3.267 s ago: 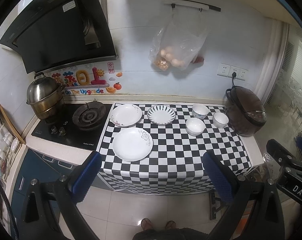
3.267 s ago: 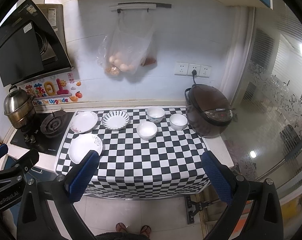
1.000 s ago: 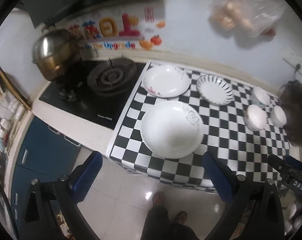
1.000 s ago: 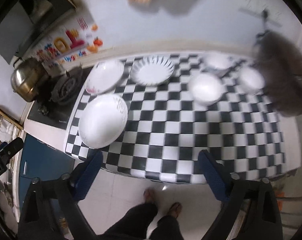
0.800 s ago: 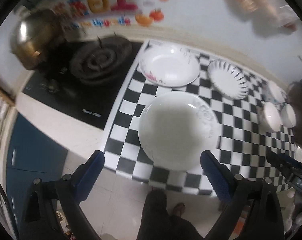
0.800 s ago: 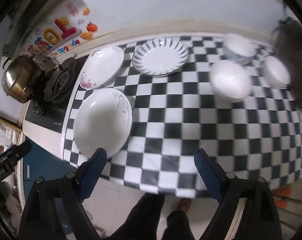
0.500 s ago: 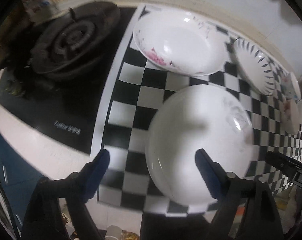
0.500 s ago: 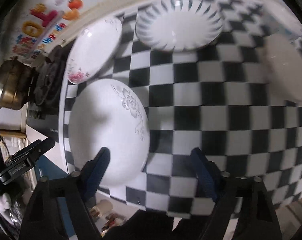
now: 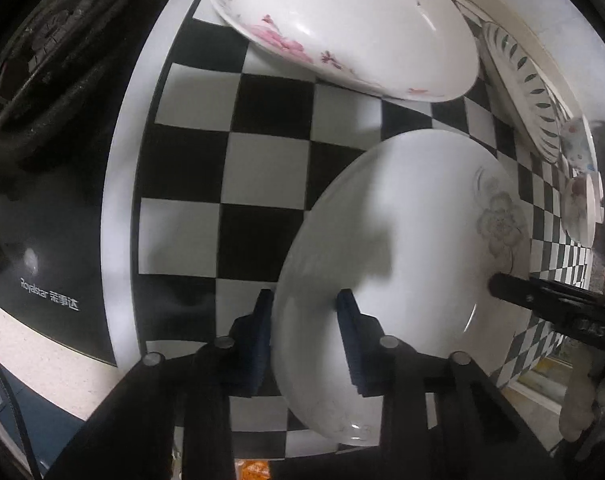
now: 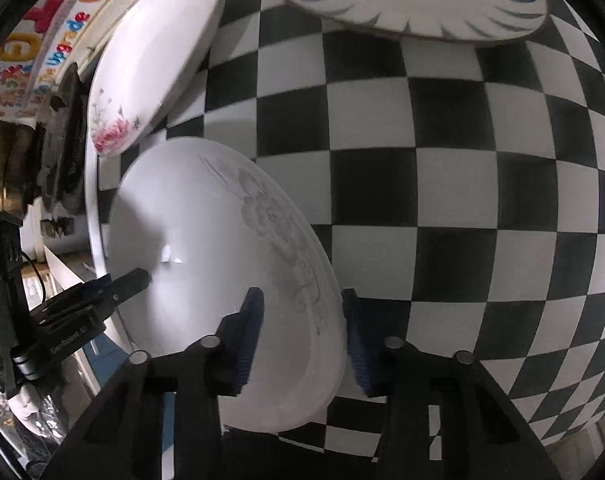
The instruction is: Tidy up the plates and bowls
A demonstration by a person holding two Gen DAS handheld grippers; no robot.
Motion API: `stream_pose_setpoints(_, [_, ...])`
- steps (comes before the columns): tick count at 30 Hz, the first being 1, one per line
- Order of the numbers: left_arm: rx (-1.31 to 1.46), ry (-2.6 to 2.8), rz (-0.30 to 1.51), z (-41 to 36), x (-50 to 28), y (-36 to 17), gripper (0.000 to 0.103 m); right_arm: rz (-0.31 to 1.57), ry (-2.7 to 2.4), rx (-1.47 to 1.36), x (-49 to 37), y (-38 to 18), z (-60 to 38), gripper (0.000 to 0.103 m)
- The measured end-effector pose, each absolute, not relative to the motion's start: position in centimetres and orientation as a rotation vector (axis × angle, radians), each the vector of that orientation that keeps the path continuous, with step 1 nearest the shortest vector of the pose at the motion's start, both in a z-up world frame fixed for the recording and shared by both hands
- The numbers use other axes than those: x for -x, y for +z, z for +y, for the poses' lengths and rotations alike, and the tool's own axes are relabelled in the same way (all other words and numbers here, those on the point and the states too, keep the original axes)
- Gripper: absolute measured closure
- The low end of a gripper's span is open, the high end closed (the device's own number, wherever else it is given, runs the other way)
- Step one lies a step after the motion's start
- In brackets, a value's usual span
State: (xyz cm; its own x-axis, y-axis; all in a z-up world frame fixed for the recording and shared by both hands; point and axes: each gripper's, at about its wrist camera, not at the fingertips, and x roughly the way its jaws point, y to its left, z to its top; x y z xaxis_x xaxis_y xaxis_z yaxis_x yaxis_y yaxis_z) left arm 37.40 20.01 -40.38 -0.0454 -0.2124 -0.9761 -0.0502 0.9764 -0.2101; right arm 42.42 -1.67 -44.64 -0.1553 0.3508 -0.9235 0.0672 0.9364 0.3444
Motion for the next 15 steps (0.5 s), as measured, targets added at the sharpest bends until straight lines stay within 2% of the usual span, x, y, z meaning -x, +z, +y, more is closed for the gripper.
stream_pose_setpoints(2, [0.186,-0.125,1.596,19.7,-37.2,-40.0,0.074,1.72,0.263,-0.27,-42.4,-44.7,-1.3,0.07])
stream_pose_setpoints(3, [0.193,-0.12,1.588,19.7,-37.1,-39.9,0.074,1.717,0.262,-0.24,-42.5,-44.7,-1.1,0.077])
stream_pose_setpoints(15, [0.171,-0.122,1.567,18.3,-36.5,-38.0,0.075,1.692,0.282,-0.257,-42.1,-43.8,-3.1,0.08])
